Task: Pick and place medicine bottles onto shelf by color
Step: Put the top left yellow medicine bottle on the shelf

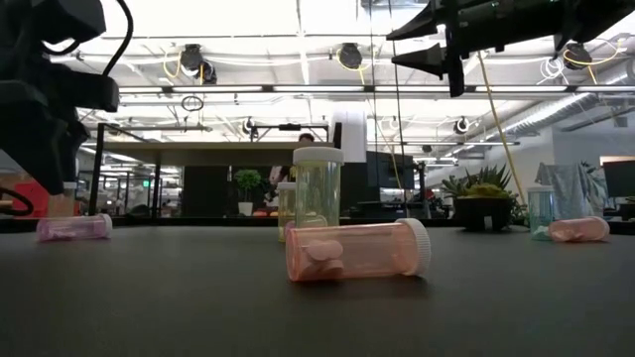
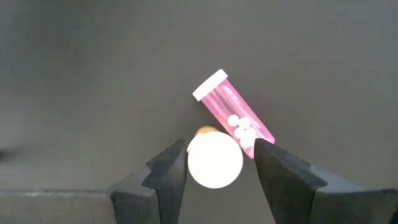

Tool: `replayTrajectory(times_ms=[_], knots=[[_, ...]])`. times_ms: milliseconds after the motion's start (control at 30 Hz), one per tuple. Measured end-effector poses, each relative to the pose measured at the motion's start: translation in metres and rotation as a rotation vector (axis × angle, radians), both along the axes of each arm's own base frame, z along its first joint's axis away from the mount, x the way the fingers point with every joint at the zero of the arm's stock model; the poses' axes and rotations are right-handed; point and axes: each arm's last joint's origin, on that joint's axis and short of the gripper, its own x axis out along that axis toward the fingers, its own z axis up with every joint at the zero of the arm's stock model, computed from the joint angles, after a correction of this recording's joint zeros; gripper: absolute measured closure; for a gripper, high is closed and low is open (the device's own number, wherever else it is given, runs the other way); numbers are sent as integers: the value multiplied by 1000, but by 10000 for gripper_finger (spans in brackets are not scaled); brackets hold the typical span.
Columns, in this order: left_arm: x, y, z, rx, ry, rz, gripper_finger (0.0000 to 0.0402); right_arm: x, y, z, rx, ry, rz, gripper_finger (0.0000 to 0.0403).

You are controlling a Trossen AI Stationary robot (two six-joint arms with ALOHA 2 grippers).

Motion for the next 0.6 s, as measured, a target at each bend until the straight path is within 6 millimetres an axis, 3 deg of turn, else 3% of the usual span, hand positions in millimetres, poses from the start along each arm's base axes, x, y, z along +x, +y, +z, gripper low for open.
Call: replayTrajectory(times_ms=[400,600], knots=[[-6,3,2,24,-7,76,216,0,3,0,11,-5,10,234],[-6,3,2,29,-11,78,258,0,3,0,11,-5,10,234]])
